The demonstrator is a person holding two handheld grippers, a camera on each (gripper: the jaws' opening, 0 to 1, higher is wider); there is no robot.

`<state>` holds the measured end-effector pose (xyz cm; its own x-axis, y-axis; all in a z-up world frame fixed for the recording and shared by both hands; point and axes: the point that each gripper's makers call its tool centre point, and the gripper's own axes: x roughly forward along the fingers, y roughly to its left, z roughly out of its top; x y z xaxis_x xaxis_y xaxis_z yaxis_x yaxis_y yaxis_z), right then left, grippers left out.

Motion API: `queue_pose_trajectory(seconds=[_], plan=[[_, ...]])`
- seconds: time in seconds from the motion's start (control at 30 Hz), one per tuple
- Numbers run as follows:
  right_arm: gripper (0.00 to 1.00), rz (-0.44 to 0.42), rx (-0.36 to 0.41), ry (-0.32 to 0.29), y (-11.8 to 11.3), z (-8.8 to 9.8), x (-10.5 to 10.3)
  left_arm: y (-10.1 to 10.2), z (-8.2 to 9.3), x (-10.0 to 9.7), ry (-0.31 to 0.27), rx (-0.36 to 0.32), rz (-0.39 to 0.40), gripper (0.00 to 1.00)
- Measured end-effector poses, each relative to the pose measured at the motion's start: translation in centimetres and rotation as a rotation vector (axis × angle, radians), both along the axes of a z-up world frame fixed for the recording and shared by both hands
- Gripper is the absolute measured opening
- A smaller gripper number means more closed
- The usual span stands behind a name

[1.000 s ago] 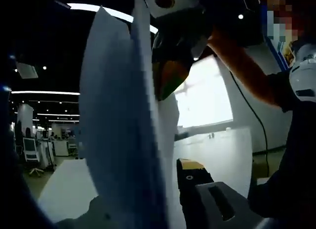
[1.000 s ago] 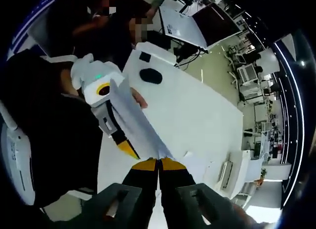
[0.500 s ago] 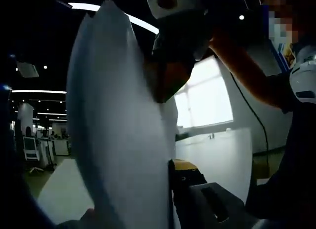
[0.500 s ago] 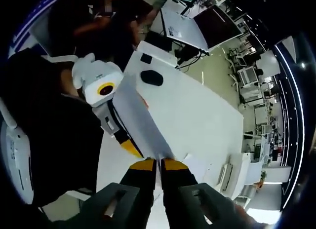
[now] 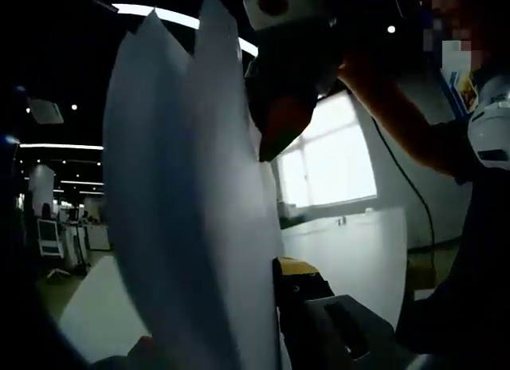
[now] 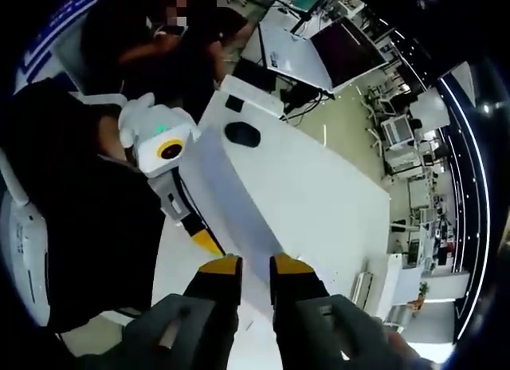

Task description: Organize the stack of printing papers by aligning and flattening the scattered papers on the table

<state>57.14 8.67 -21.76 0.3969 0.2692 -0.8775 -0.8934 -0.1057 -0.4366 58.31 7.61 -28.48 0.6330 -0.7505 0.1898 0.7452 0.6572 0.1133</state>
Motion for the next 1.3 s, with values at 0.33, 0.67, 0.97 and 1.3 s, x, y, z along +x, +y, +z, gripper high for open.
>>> queue_pose_trajectory(seconds=[0.33,0.67,0.97,1.3], plan=[[0.13,0.021,0.022,-0.027,0.3,0.1,0.3,-0.1,0.0,-0.1,-0.001,0.009,0.001,0.06],[0.15,0.023,0.039,-0.043,0.4,0.5,0.3,-0.1,-0.1,-0.3,-0.002,0.011,0.0,0.06],[0.18,0.02,0.06,-0.06,0.4,1.0,0.8,-0.1,-0.1,-0.3,-0.002,0.017,-0.001,0.06],[0.2,0.022,0.069,-0.072,0.4,1.1,1.2,-0.2,-0.1,-0.3,-0.001,0.022,-0.001,0.06]])
